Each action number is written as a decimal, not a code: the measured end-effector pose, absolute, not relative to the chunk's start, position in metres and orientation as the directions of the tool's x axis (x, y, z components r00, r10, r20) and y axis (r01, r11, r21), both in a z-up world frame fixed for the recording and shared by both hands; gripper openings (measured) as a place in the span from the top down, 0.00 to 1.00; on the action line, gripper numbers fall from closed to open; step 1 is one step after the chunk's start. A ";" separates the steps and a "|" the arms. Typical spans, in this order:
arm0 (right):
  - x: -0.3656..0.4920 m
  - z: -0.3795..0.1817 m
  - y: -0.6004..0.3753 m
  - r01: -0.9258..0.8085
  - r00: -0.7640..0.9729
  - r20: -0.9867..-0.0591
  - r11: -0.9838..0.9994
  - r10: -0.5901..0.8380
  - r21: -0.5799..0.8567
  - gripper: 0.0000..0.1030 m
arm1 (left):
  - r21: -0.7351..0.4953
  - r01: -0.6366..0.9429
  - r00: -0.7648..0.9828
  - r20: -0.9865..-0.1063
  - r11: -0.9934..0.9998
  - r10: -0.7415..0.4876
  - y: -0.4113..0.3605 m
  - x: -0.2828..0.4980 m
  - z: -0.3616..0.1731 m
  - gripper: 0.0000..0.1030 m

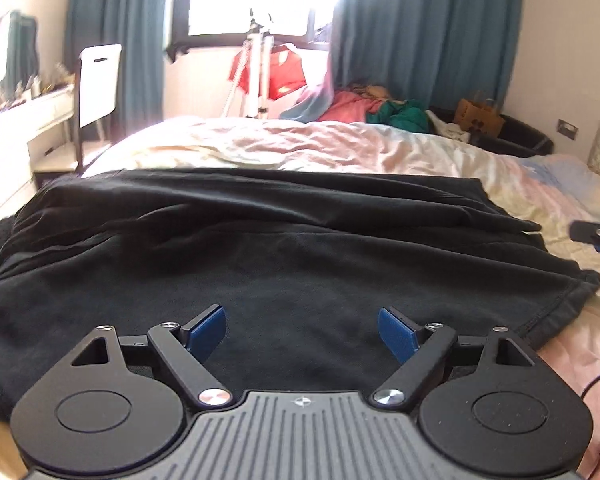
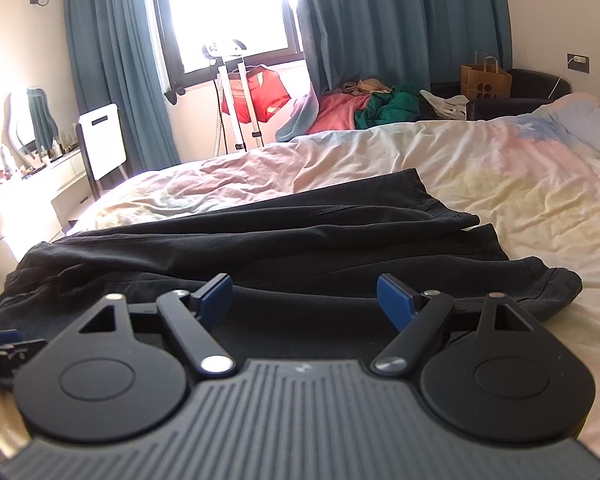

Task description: Fold clothes

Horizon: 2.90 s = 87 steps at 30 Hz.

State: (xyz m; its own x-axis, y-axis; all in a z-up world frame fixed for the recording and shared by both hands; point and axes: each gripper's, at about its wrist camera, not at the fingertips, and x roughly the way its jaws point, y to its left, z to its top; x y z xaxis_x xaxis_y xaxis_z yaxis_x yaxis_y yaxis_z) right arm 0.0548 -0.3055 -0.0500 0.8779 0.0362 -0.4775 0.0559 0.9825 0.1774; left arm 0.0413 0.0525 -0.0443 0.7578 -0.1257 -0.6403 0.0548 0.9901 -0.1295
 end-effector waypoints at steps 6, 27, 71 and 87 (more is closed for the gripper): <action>0.061 -0.055 -0.309 0.080 0.866 -0.500 0.977 0.029 0.196 0.21 | -0.291 -0.339 0.609 -0.793 0.895 -0.027 0.175 0.051 -0.047 0.17; 0.065 -0.069 -0.421 0.409 0.826 -0.553 0.790 -0.107 0.457 0.21 | -0.527 -0.682 0.610 -0.793 0.508 -0.005 0.319 0.019 -0.076 0.19; 0.100 -0.193 -0.526 0.601 0.787 -0.617 0.238 -0.009 0.763 0.31 | -0.748 -0.577 0.720 -0.656 0.329 -0.227 0.305 0.017 -0.105 0.25; 0.130 -0.199 -0.511 0.427 0.880 -0.462 0.248 0.109 0.870 0.33 | -0.767 -0.576 0.740 -0.636 0.284 -0.217 0.308 0.012 -0.101 0.52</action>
State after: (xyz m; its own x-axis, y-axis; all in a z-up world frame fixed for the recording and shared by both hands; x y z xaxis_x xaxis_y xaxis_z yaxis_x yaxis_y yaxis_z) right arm 0.1304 -0.5106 -0.1988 0.8800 0.1086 -0.4624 0.4265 0.2477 0.8699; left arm 0.0116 0.3082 -0.1014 0.7404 -0.2171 -0.6361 -0.5757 0.2835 -0.7669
